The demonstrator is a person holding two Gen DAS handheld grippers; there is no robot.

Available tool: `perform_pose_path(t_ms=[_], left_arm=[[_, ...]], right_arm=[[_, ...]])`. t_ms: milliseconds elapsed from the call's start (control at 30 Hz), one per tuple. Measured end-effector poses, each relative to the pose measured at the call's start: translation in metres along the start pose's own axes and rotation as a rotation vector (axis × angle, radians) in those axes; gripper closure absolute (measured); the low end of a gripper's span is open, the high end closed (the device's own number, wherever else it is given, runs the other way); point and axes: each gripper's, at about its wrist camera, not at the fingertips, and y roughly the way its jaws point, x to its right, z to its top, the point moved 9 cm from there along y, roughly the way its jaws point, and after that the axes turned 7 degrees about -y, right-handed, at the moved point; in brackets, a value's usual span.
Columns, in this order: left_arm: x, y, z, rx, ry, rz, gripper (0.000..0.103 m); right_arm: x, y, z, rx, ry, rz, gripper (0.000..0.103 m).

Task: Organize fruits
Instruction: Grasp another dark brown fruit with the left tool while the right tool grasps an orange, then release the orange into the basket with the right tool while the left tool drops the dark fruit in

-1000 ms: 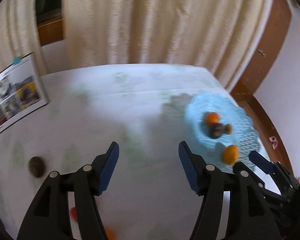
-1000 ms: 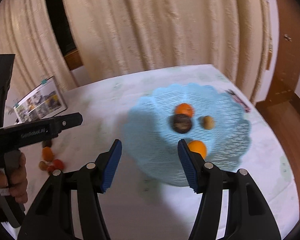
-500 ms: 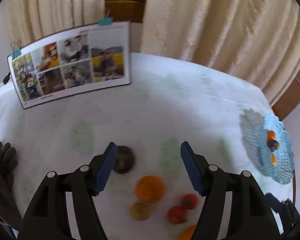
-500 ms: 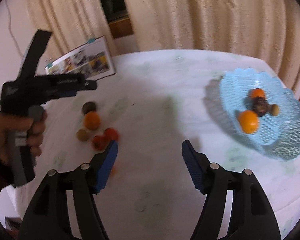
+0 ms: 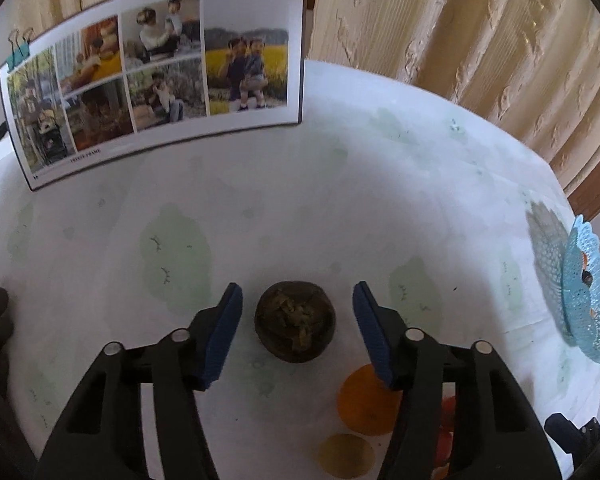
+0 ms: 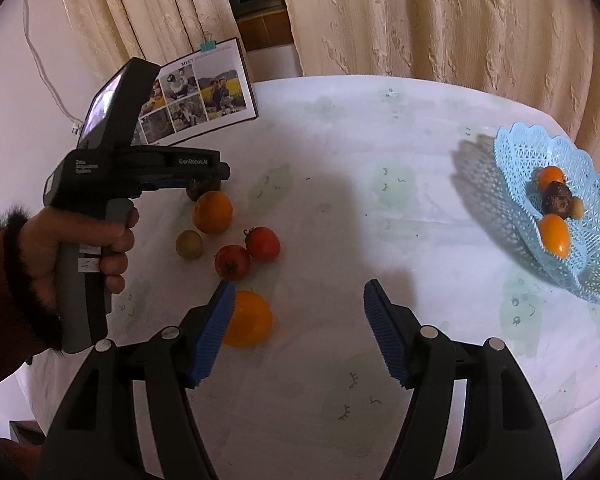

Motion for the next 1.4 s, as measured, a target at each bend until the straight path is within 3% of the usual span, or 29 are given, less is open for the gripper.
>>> perform_pose_path(t_ms=[167, 533, 767, 833, 900, 933, 1200, 1400], left_arm=[[-0.003, 0.003, -0.002, 0.011, 0.028, 0.006, 0.062], [0.000, -0.032, 0.018, 0.070, 0.027, -0.032, 0.062], [0.002, -0.051, 0.023, 0.096, 0.031, -0.038, 0.062], [0.003, -0.054, 0.022, 0.097, 0.032, -0.035, 0.062], [0.002, -0.057, 0.021, 0.097, 0.029, -0.029, 0.062], [0.003, -0.057, 0.021, 0.097, 0.029, -0.027, 0.062], [0.022, -0.062, 0.022, 0.100, 0.047, -0.036, 0.062], [0.050, -0.068, 0.021, 0.108, 0.074, -0.063, 0.062]], right_arm=[[-0.009, 0.005, -0.001, -0.008, -0.010, 0.029, 0.035], [-0.038, 0.013, -0.002, -0.024, -0.068, 0.100, 0.035], [-0.042, 0.031, -0.010, -0.058, -0.089, 0.094, 0.035], [-0.043, 0.037, -0.013, -0.072, -0.100, 0.094, 0.040], [-0.043, 0.041, -0.018, -0.090, -0.108, 0.099, 0.058], [-0.042, 0.041, -0.018, -0.088, -0.112, 0.096, 0.060], [-0.026, 0.020, -0.007, -0.035, -0.090, 0.087, 0.060], [0.012, -0.008, 0.007, 0.034, -0.028, 0.021, 0.060]])
